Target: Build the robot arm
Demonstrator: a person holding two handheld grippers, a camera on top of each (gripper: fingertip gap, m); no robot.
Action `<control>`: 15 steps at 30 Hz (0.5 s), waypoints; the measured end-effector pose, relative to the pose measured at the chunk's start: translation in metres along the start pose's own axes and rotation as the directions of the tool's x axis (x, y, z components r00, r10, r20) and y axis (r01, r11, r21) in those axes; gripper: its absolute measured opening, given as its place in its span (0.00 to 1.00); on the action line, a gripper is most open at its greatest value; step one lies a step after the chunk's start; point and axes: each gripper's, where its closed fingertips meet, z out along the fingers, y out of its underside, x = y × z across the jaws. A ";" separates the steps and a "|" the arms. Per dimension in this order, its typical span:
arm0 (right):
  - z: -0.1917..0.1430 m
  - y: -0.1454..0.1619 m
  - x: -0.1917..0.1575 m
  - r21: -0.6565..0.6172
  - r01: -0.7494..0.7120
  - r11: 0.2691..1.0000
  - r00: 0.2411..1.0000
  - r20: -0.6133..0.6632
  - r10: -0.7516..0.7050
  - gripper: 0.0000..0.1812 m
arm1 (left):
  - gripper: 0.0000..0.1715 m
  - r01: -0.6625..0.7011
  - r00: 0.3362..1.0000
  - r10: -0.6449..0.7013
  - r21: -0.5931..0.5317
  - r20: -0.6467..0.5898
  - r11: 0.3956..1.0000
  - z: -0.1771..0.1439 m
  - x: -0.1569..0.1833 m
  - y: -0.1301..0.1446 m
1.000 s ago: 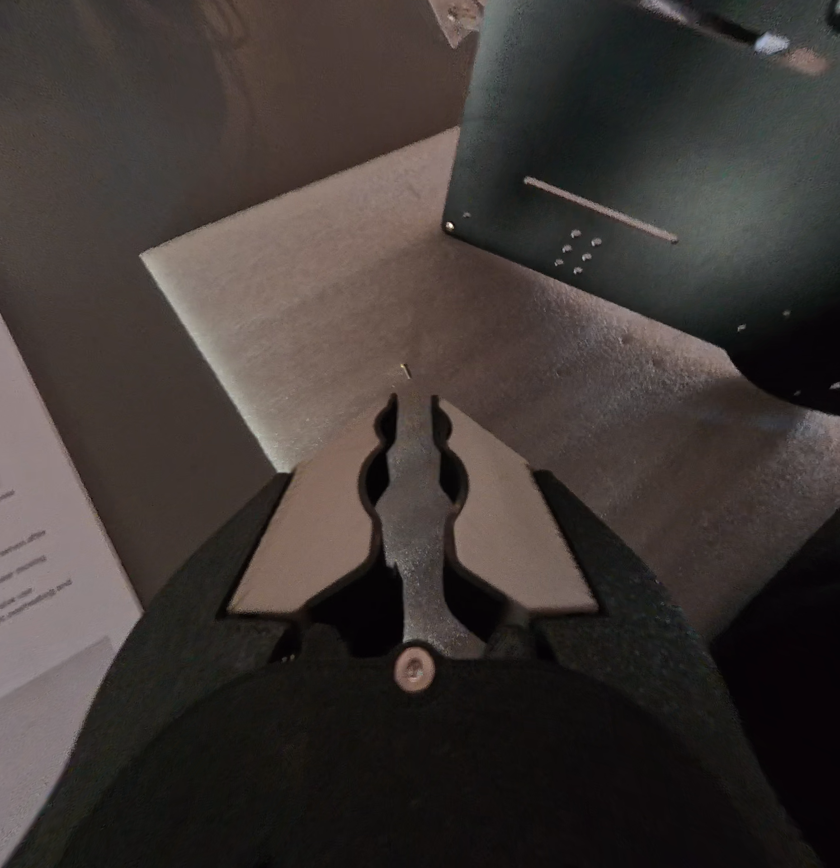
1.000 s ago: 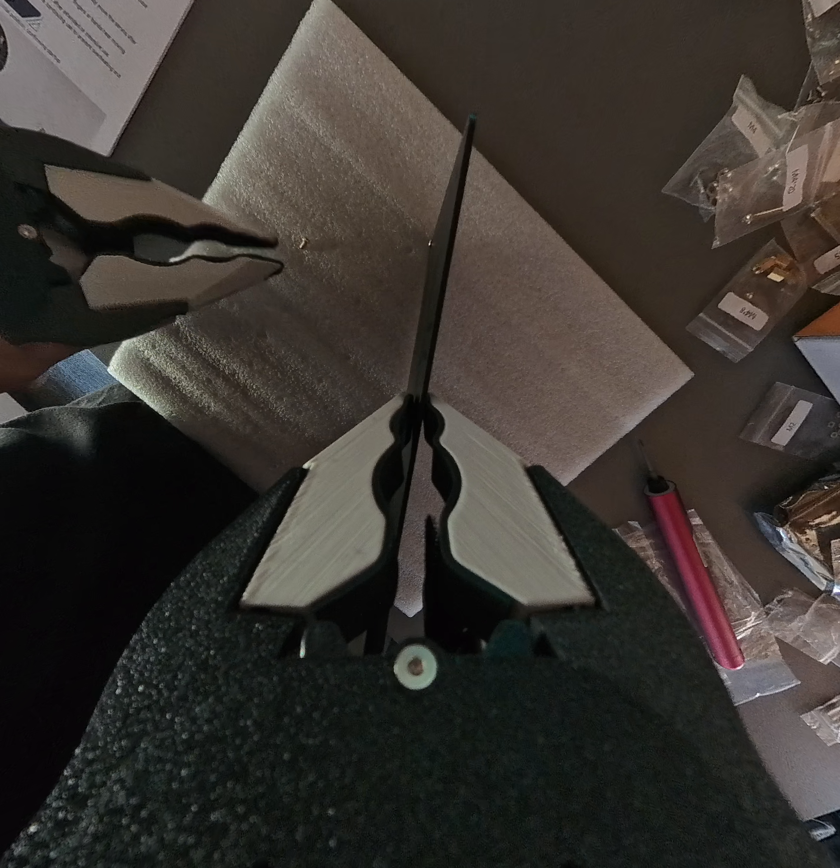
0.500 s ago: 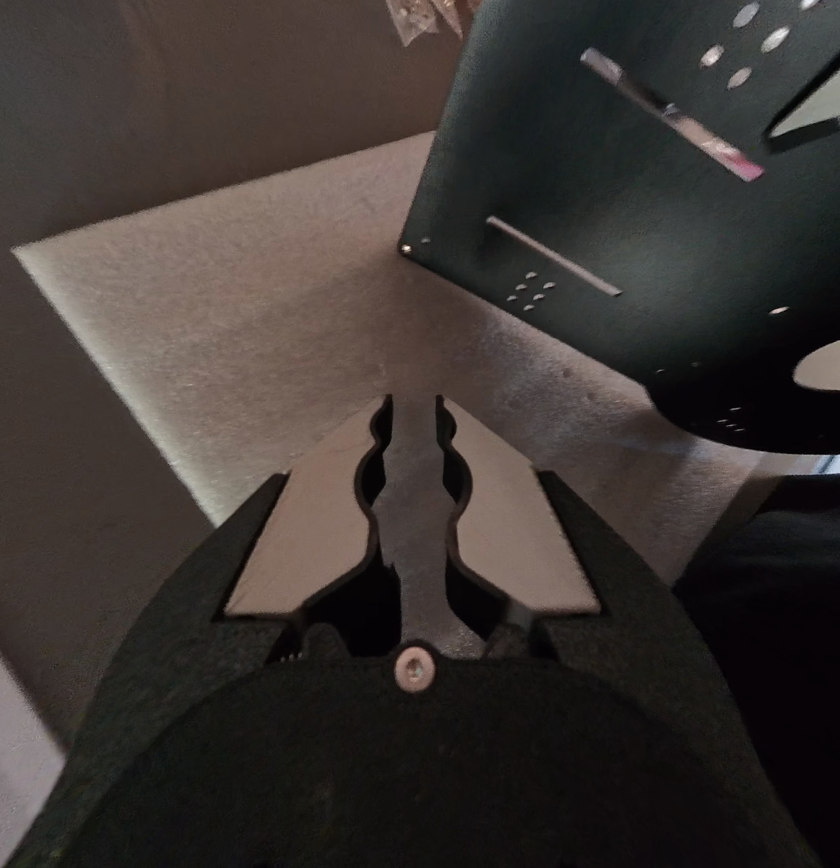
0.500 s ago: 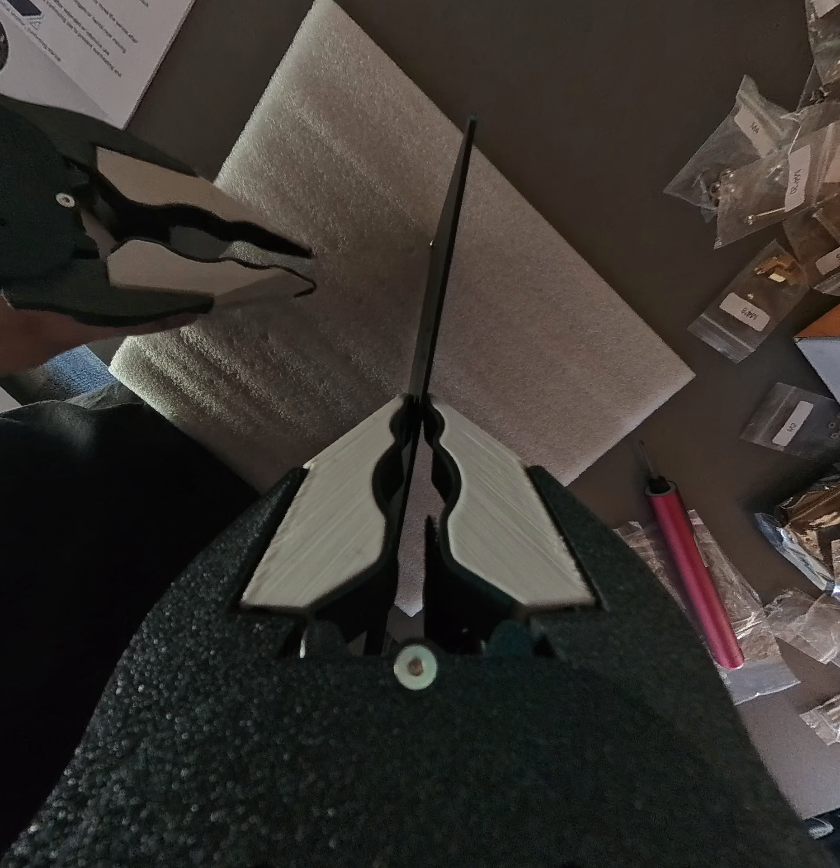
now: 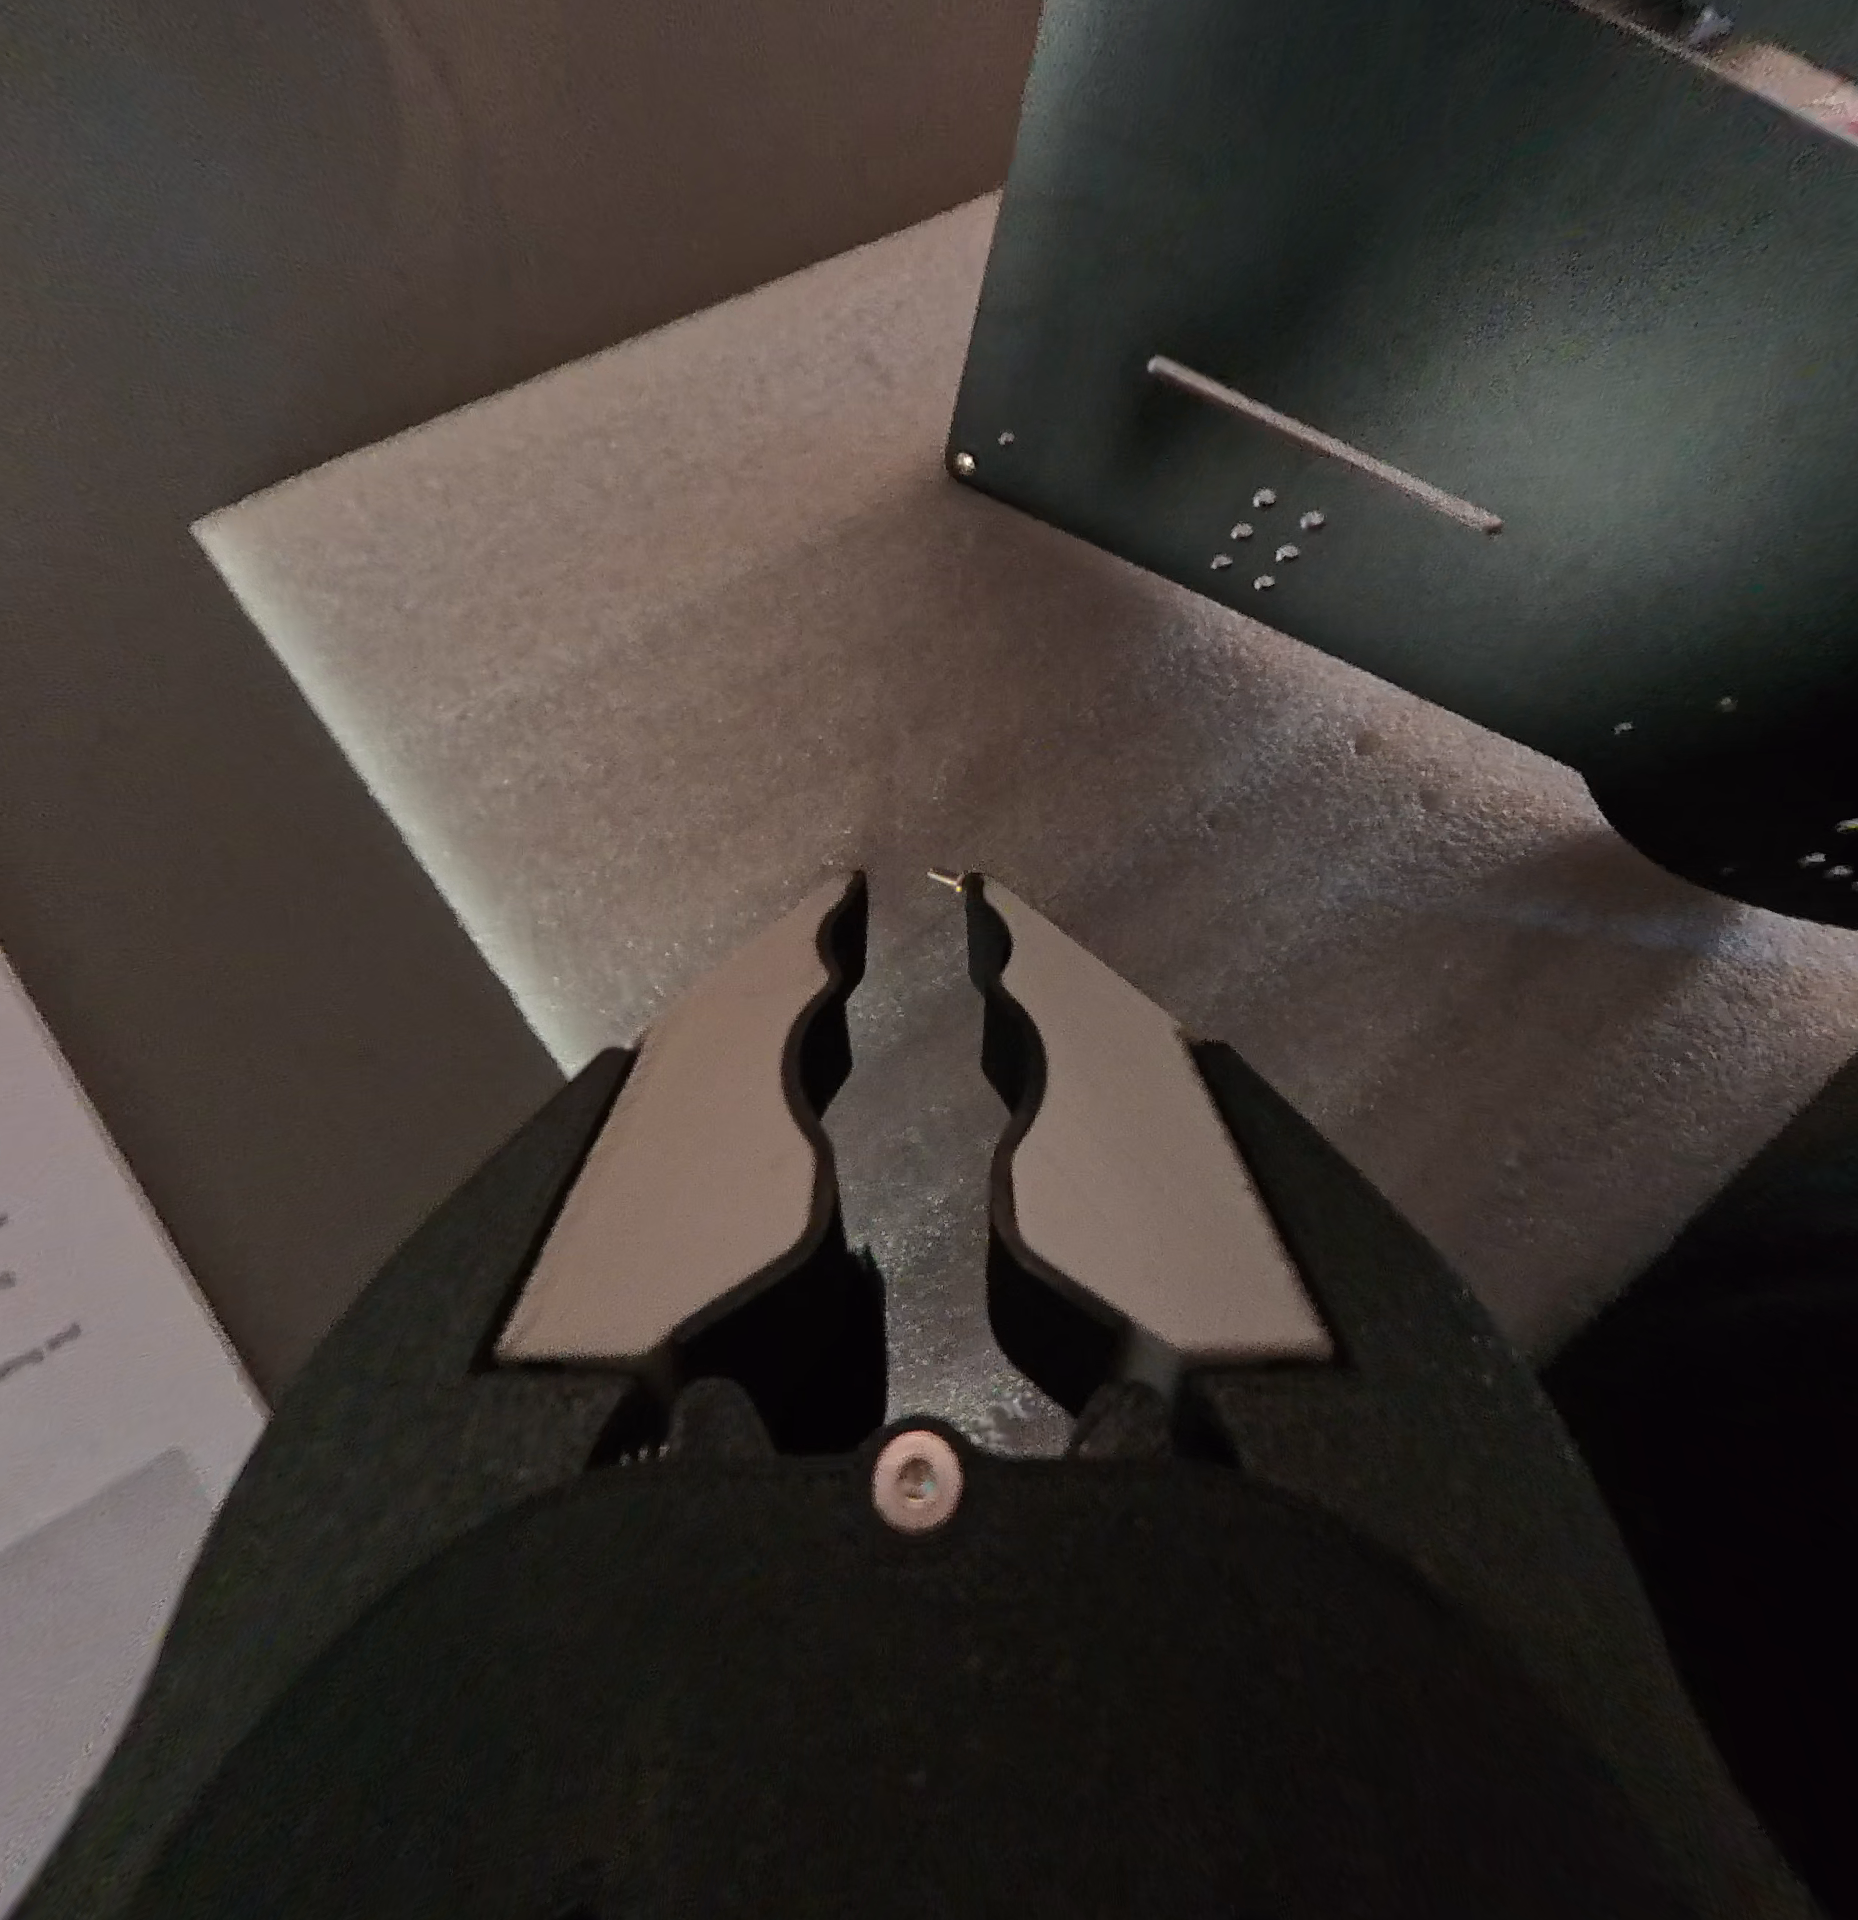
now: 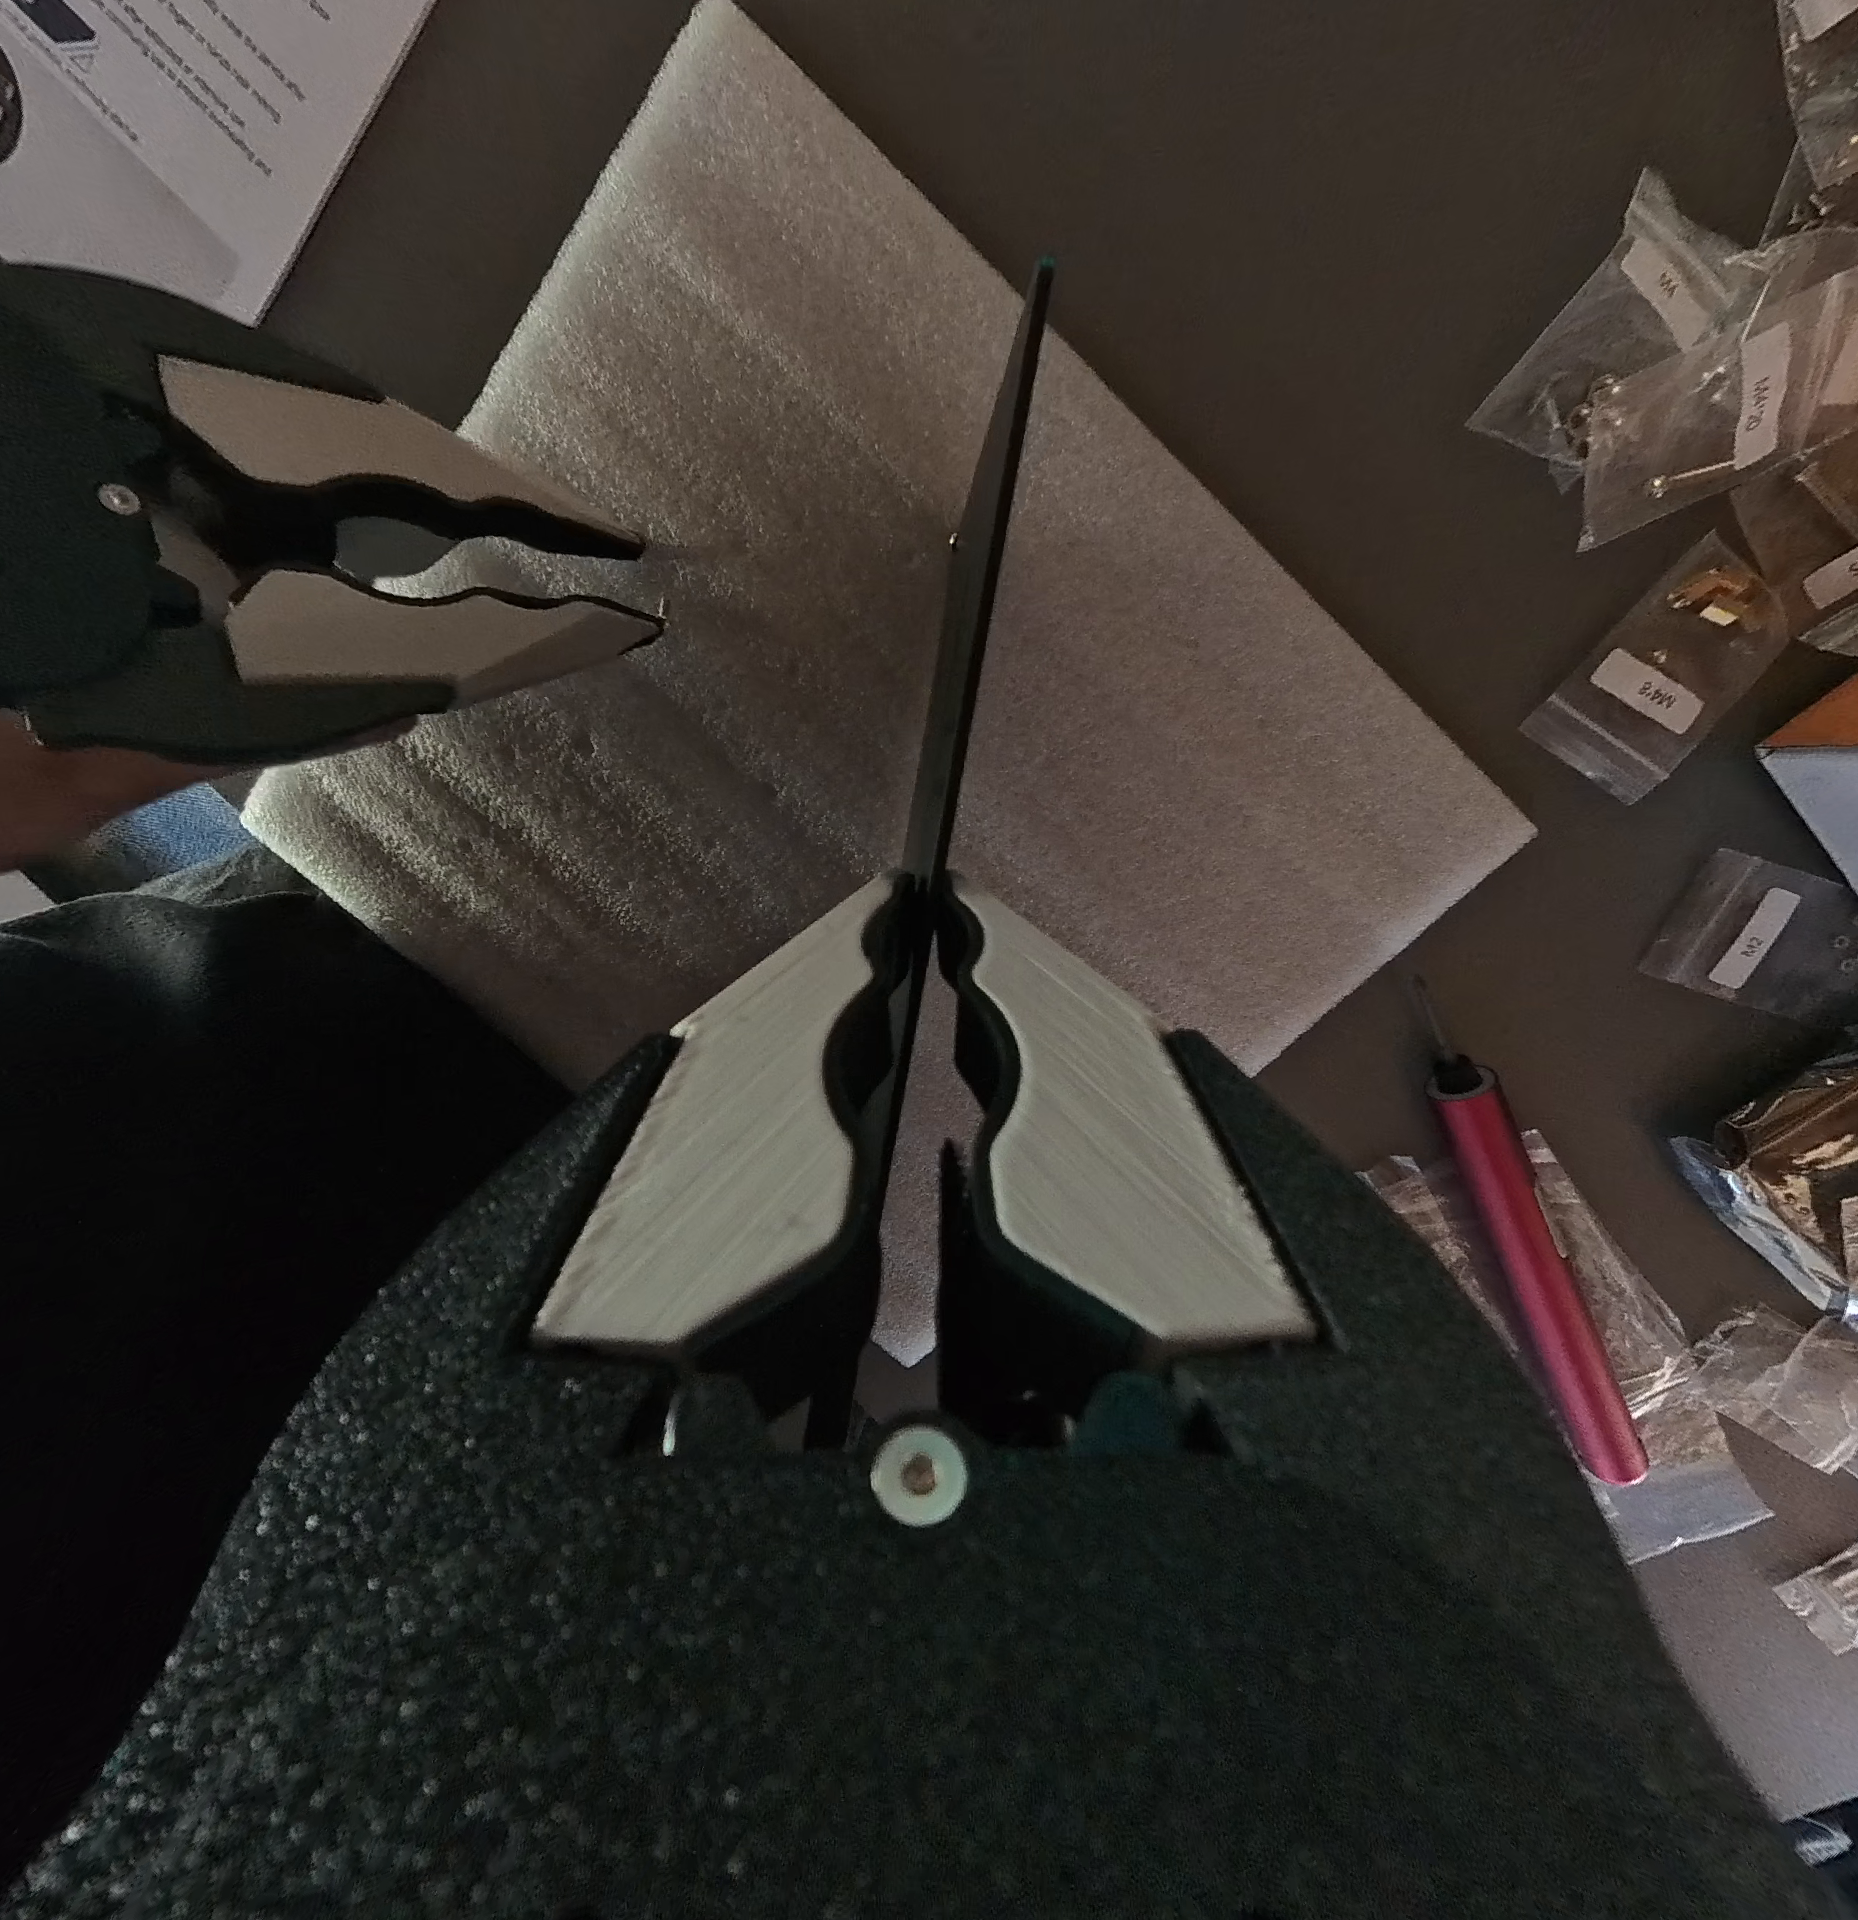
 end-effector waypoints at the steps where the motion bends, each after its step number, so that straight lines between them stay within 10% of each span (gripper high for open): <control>1: 0.000 0.000 0.000 0.000 -0.001 1.000 1.000 -0.001 0.001 0.01 | 0.11 0.019 1.000 -0.019 0.009 0.015 1.000 0.001 0.000 0.000; 15: 0.000 0.000 0.000 -0.006 0.019 1.000 1.000 0.002 -0.019 0.01 | 0.11 0.046 0.983 -0.051 0.032 0.175 0.998 -0.002 -0.006 0.003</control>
